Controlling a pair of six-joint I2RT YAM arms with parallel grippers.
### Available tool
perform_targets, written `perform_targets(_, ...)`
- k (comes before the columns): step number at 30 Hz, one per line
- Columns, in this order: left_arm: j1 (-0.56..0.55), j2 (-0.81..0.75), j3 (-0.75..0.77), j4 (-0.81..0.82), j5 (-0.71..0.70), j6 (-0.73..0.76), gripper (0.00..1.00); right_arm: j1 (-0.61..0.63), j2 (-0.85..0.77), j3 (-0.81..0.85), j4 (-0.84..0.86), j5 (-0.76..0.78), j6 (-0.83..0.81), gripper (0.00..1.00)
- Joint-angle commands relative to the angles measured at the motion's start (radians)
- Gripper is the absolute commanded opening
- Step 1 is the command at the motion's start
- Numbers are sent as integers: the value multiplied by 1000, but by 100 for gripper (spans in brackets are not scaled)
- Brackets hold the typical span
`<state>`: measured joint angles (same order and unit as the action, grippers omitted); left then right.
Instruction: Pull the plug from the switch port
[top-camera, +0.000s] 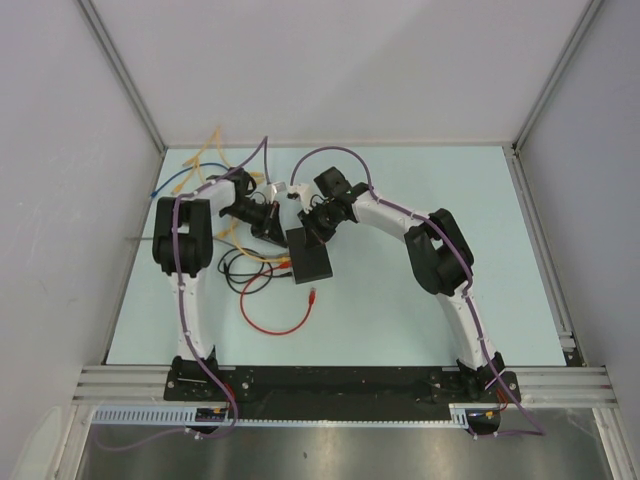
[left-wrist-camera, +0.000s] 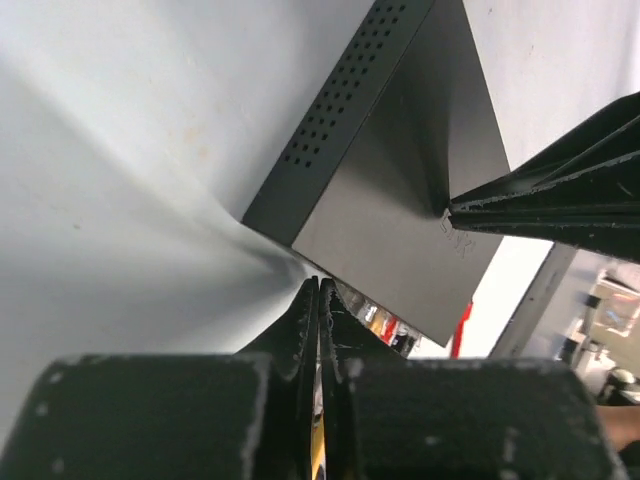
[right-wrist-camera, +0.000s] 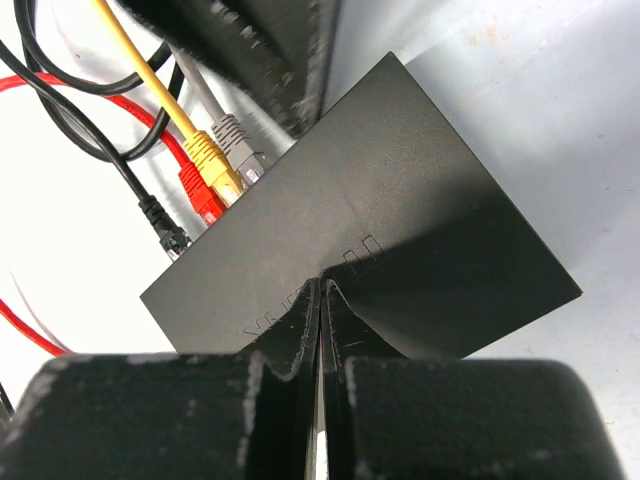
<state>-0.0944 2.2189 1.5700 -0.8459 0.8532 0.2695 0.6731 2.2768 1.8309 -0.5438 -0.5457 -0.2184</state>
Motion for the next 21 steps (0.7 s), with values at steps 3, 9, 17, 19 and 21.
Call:
perform_targets(3, -11, -4, -17, -41, -6, 149, 0, 0, -8, -7, 2, 39, 2, 0)
perform_targets(9, -10, -7, -39, -65, -11, 171, 13, -3, -5, -5, 5, 43, 4, 0)
perform_targets(17, 24, 15, 18, -10, -37, 100, 34, -3, -8, -12, 5, 47, 5, 0)
perform_targets(19, 28, 34, 31, -60, 55, 123, 33, -3, -8, -15, 4, 52, 5, 0)
perform_targets(21, 22, 59, 45, -102, 96, 155, 32, -3, -10, -15, 5, 55, 5, 0)
